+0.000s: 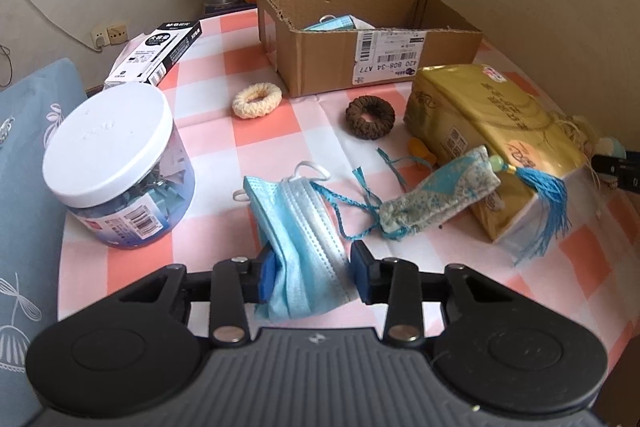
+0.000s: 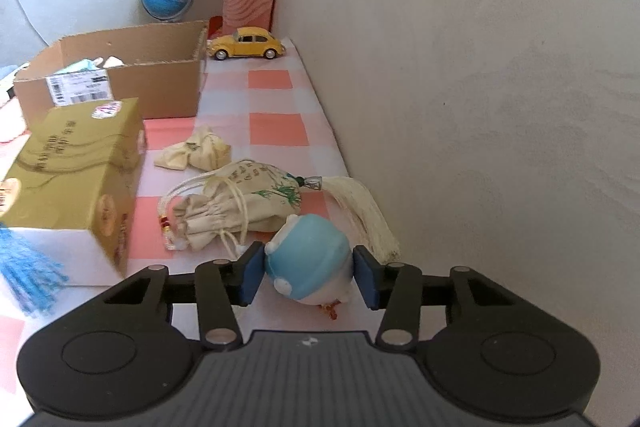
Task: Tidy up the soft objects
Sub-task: 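Grasp the blue mask with the left tool while the right tool grasps the light-blue plush toy, then drop the mask into the box with the left tool while the right tool drops the plush toy in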
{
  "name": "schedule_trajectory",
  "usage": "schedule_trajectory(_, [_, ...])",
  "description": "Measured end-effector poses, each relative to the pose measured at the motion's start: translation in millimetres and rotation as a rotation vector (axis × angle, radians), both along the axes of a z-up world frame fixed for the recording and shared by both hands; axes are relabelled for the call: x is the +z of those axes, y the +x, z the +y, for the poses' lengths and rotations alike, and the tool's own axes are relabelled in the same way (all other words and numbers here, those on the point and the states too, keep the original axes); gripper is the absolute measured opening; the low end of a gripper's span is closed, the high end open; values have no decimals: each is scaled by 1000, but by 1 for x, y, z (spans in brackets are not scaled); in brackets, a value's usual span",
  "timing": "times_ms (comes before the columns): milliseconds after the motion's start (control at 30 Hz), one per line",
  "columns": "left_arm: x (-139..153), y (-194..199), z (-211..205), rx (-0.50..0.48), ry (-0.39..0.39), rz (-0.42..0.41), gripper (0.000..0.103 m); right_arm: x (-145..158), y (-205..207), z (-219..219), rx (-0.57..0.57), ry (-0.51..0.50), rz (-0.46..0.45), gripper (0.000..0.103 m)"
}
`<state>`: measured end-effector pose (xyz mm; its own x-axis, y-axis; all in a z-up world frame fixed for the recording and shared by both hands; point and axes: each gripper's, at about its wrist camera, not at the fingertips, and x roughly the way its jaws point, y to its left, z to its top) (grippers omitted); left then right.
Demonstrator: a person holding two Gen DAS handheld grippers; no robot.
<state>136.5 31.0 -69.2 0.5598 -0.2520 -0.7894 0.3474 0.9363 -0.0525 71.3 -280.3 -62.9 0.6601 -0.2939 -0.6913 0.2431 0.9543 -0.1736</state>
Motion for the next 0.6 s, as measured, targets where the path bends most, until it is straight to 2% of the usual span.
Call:
schedule_trajectory(333, [19, -24, 9, -78, 37, -8, 35, 25, -29, 19, 83, 103, 3, 52])
schedule_trajectory(600, [39, -42, 3, -199, 20, 10, 34, 47, -38, 45, 212, 137, 13, 52])
